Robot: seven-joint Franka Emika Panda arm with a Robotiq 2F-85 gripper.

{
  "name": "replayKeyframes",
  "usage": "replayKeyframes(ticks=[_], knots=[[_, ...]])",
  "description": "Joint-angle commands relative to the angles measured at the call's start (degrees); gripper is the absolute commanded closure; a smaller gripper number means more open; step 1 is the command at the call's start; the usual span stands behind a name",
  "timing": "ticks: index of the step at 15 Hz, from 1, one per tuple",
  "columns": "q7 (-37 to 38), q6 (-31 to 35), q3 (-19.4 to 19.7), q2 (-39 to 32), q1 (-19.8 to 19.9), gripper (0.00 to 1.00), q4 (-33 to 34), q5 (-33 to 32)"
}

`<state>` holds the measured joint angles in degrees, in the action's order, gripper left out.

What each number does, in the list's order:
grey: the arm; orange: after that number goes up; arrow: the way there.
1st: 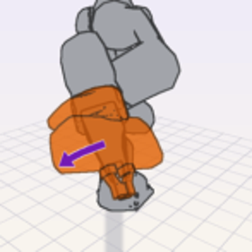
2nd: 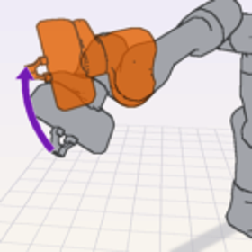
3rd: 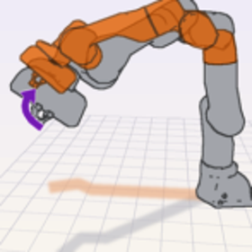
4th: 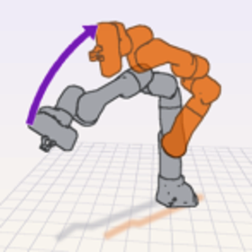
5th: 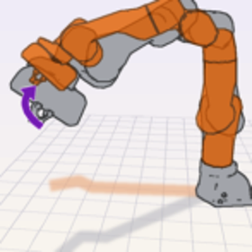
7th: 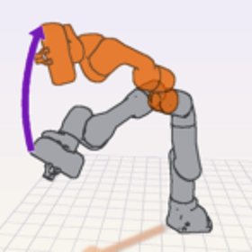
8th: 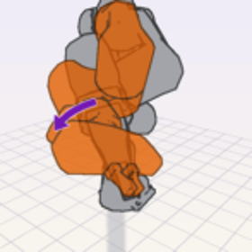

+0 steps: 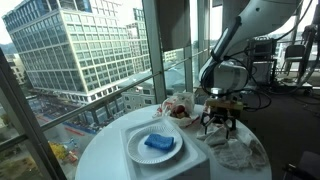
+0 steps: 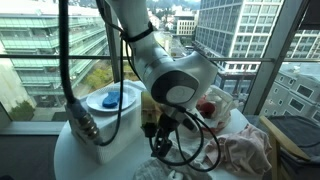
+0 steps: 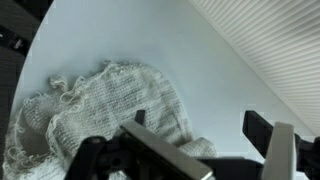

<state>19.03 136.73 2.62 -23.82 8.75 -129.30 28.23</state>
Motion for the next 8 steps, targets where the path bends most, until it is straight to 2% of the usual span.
replayKeyframes(ticks=[1,8], knots=[[2.2,-3.2,1.0,-6.0,-0.7,0.0,7.2,-0.6],[6.5,-5.8,2.3,-14.3,-0.1,0.0,15.9,0.1]])
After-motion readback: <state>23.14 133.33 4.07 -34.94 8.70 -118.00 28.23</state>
